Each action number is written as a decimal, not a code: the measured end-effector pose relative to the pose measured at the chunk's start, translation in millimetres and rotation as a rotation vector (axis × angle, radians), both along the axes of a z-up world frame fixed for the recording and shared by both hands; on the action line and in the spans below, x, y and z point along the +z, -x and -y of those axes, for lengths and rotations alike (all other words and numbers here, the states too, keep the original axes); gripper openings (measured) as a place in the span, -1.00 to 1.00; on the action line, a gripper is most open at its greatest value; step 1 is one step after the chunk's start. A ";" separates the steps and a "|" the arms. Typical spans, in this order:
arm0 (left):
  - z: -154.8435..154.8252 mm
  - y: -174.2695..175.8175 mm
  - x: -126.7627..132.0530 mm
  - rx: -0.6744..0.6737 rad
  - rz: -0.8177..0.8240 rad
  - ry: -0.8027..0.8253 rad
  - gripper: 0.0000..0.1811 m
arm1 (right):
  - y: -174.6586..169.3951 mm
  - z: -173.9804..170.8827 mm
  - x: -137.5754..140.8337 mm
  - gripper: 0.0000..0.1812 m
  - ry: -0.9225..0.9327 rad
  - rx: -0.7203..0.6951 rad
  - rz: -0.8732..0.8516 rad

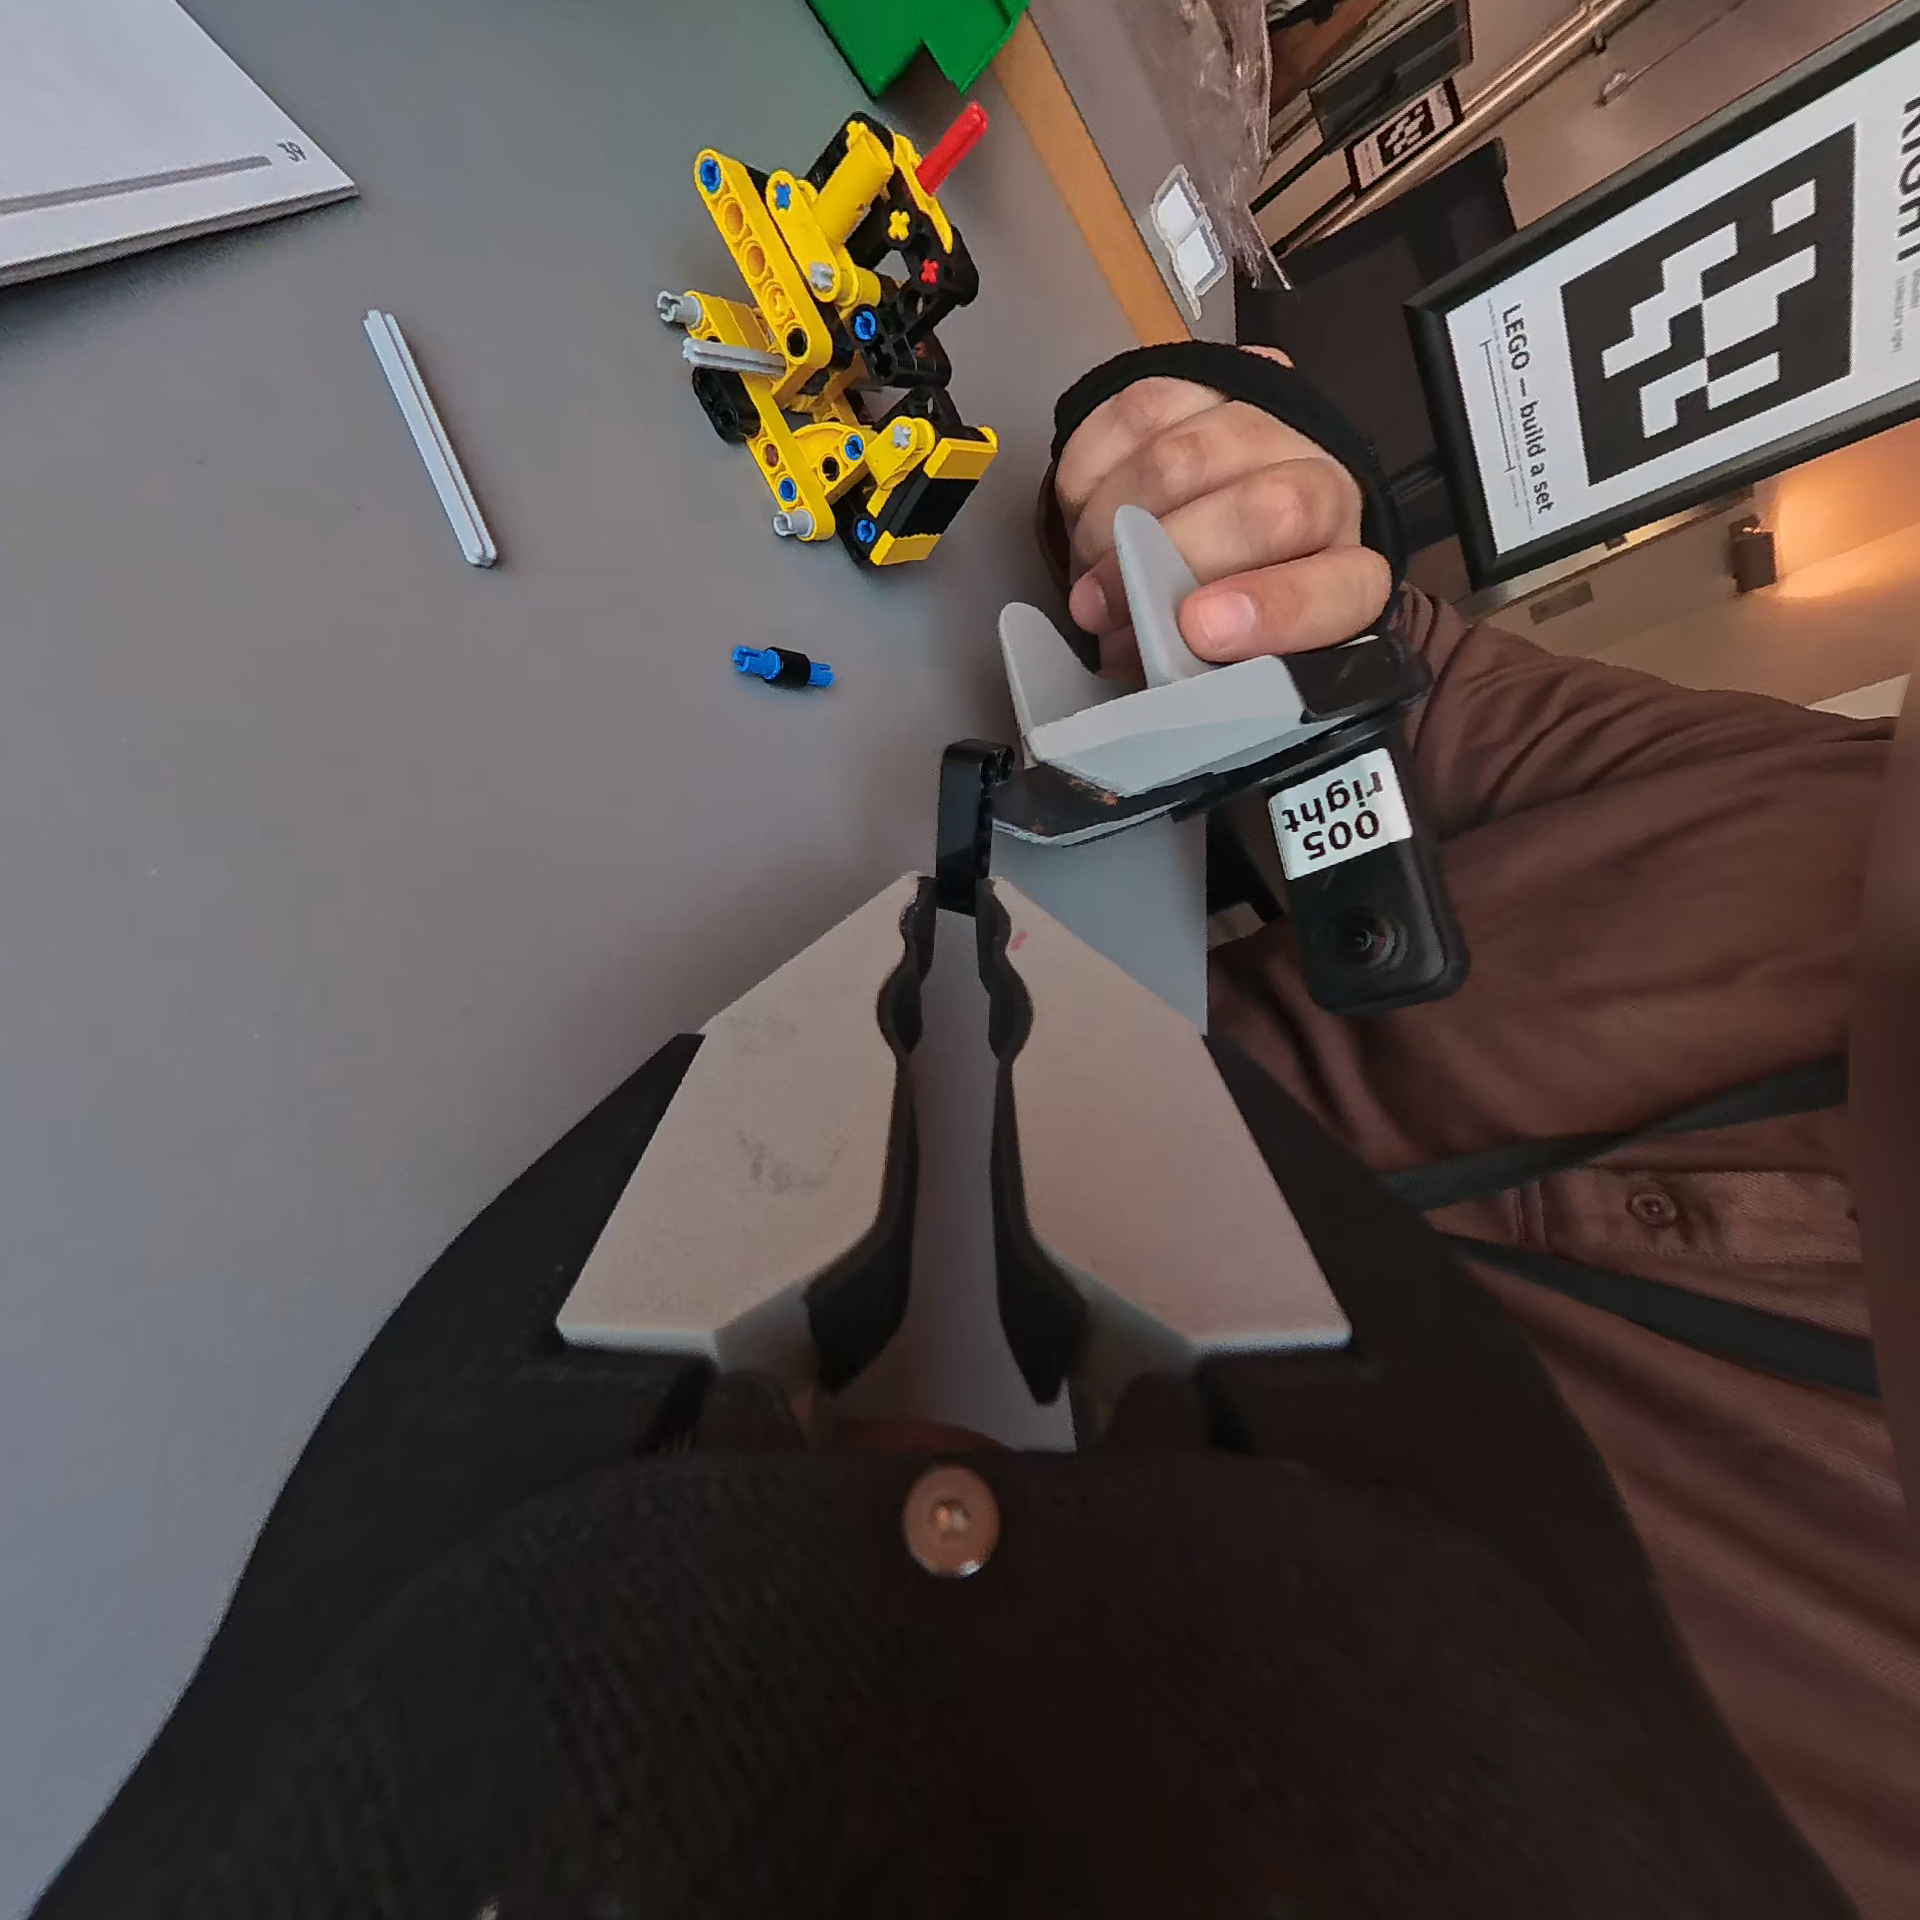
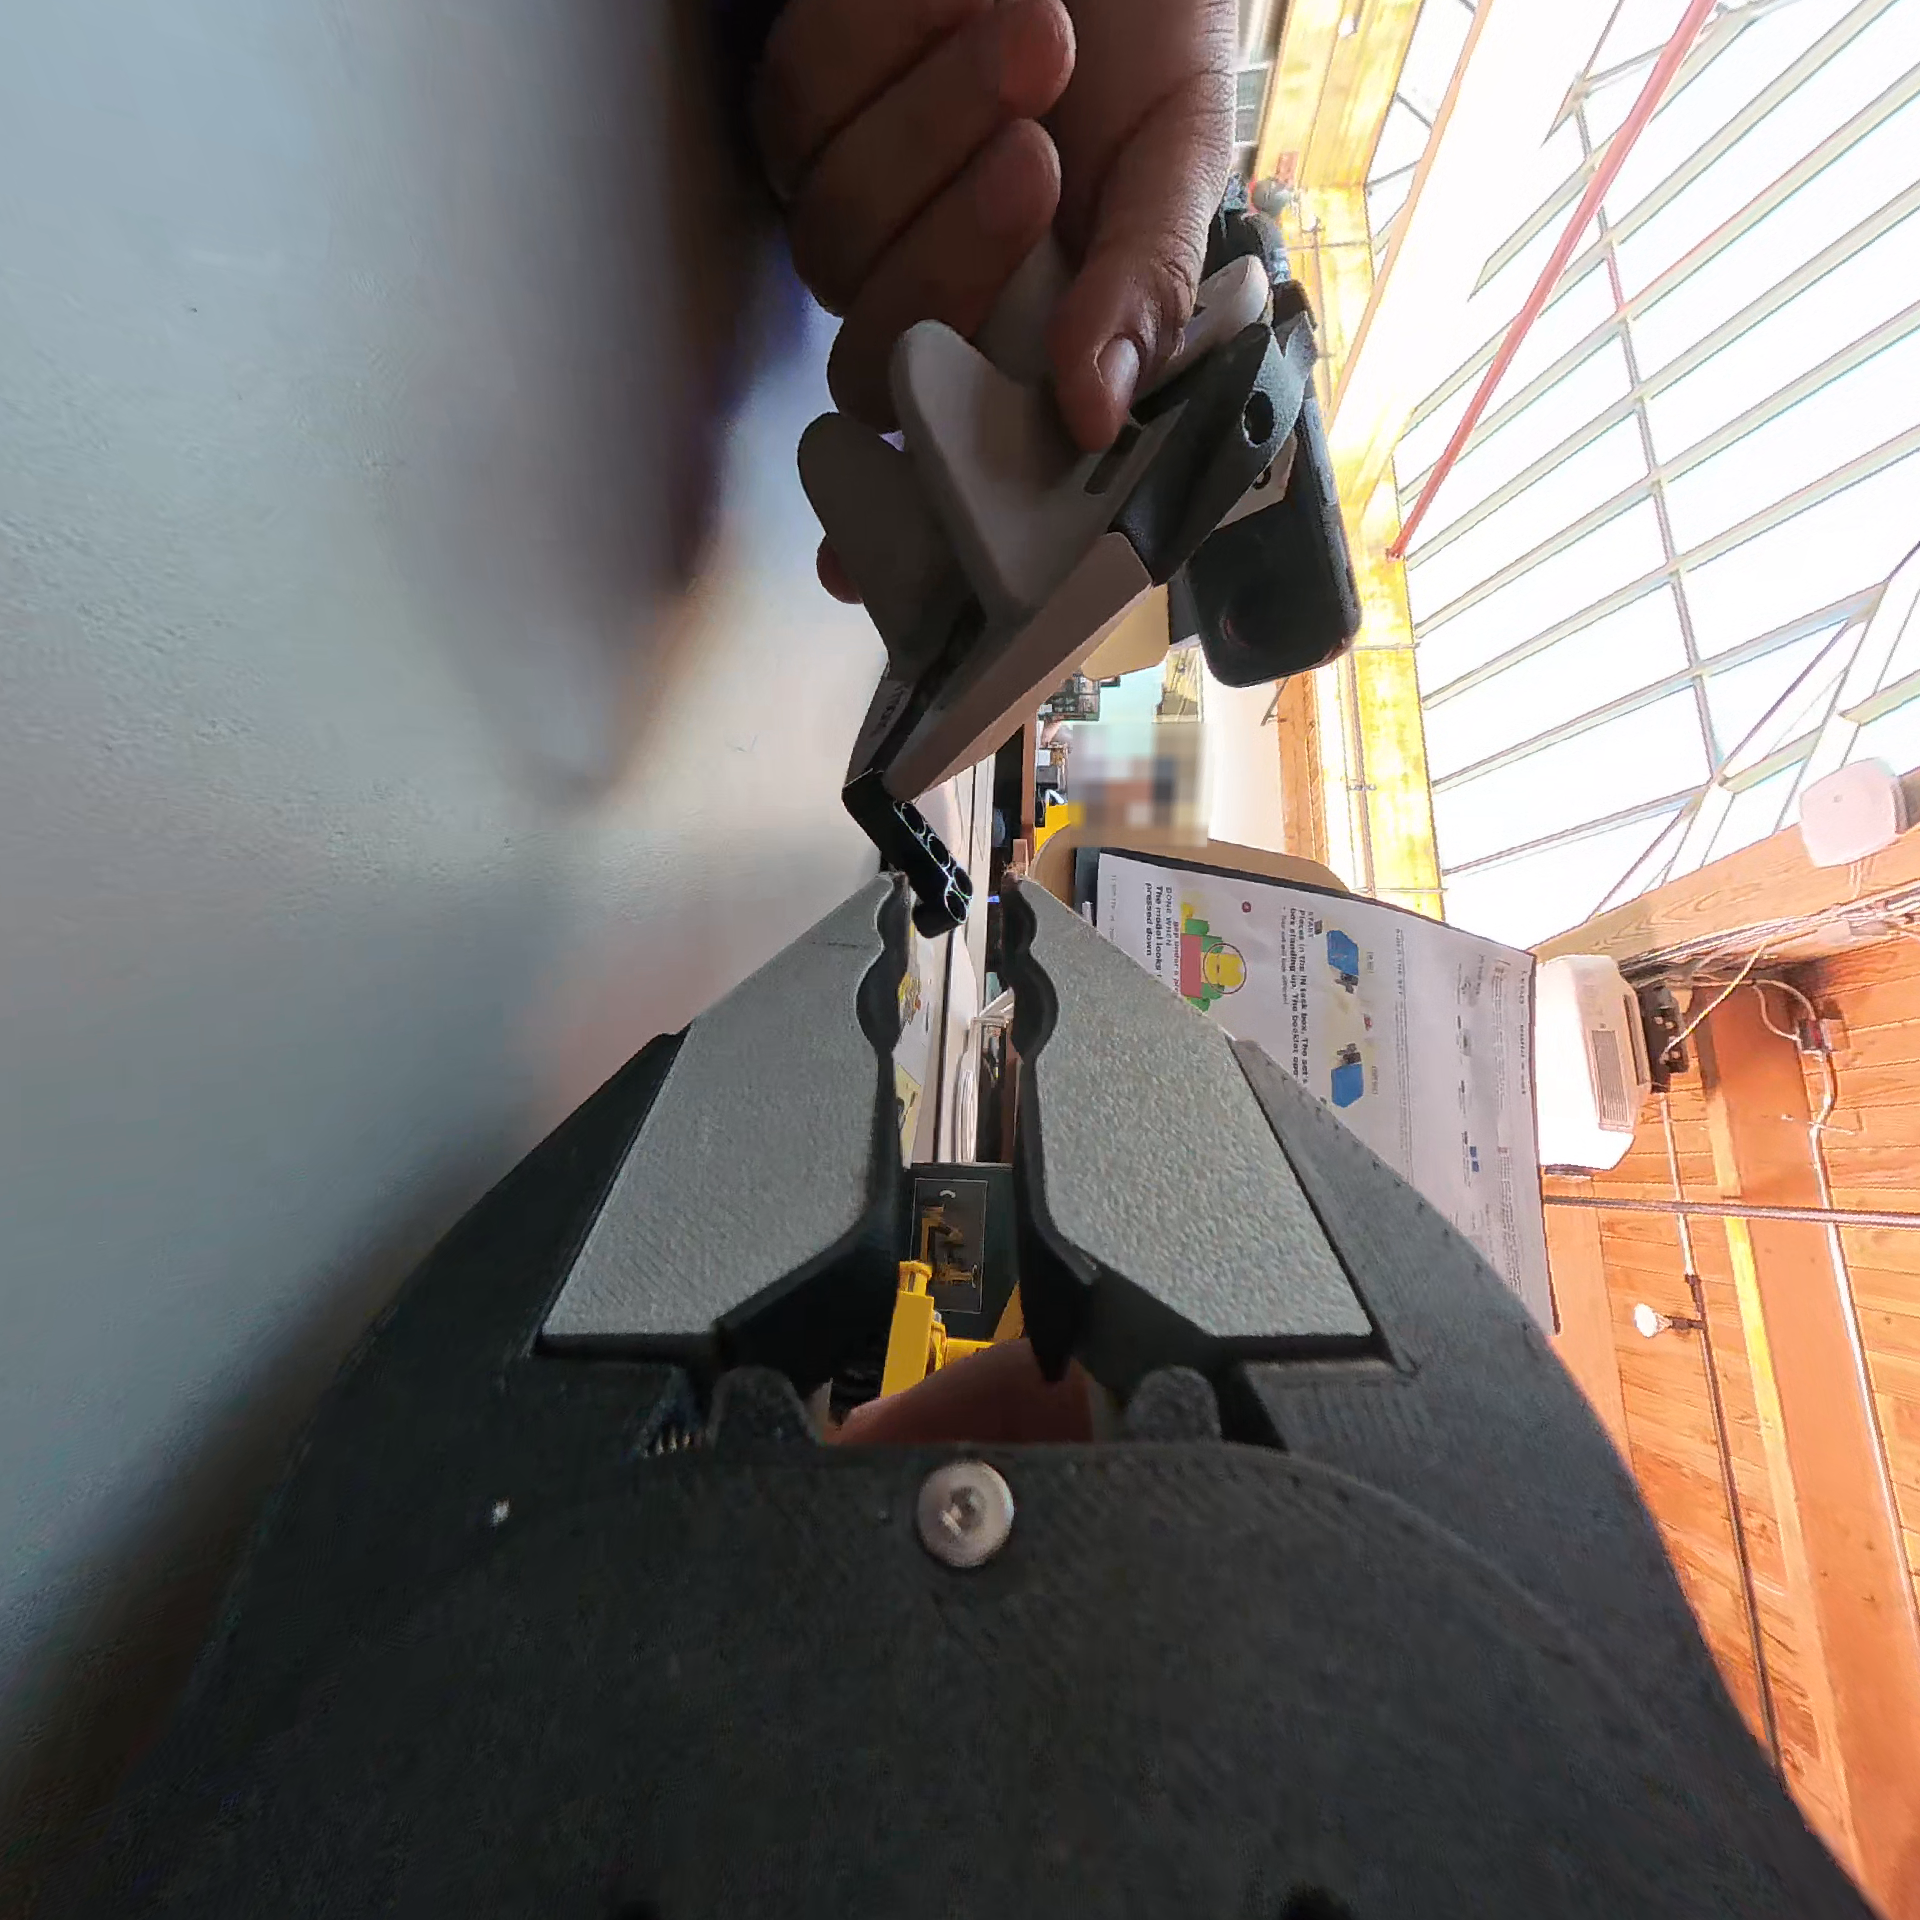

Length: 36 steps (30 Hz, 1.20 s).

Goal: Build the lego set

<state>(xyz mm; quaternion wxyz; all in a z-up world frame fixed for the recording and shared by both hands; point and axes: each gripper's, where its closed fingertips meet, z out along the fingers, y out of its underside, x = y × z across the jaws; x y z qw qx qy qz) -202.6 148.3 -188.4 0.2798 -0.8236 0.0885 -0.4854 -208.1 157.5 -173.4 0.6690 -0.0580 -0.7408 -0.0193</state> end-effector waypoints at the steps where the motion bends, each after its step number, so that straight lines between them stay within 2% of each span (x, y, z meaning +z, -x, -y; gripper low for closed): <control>1: 0.2 -0.2 0.8 -0.002 0.008 0.001 -0.94 | -0.2 0.3 0.8 -0.84 0.005 0.002 -0.002; 4: -0.4 0.8 2.5 0.002 0.028 0.004 -0.95 | 0.1 -2.9 -2.4 -0.71 0.007 -0.007 0.016; 6: 0.6 0.3 3.6 -0.002 0.036 0.003 -0.95 | 0.8 -6.0 -2.8 -0.69 -0.004 -0.018 0.014; 11: 4.2 -5.2 3.1 -0.028 0.031 0.005 -0.95 | 0.8 -2.2 3.1 -0.92 -0.013 -0.003 -0.014; 18: 4.3 -6.1 11.0 -0.037 0.035 -0.056 -0.92 | 1.1 -5.2 8.8 -0.92 0.056 -0.016 -0.022; 21: 4.5 -5.5 20.6 -0.042 0.020 -0.123 -0.85 | 2.1 -11.4 11.6 -0.91 0.203 -0.044 0.006; 24: -5.0 9.6 28.7 0.029 -0.061 -0.226 -0.67 | 3.7 -18.8 12.4 -0.92 0.401 -0.060 0.049; 26: -16.5 29.0 23.2 0.112 -0.219 -0.296 -0.66 | 3.6 -18.3 12.8 -0.92 0.596 -0.042 0.104; 28: -22.1 37.8 22.8 0.136 -0.396 -0.426 -0.66 | 2.4 -13.8 13.6 -0.92 0.808 -0.010 0.183; 31: -13.9 17.1 34.3 0.052 -0.461 -0.600 -0.67 | -0.6 -8.8 13.7 -0.92 1.040 0.022 0.288; 36: -10.4 4.9 43.3 0.024 -0.524 -0.761 -0.70 | -8.6 0.6 -2.0 -0.91 1.251 0.024 0.494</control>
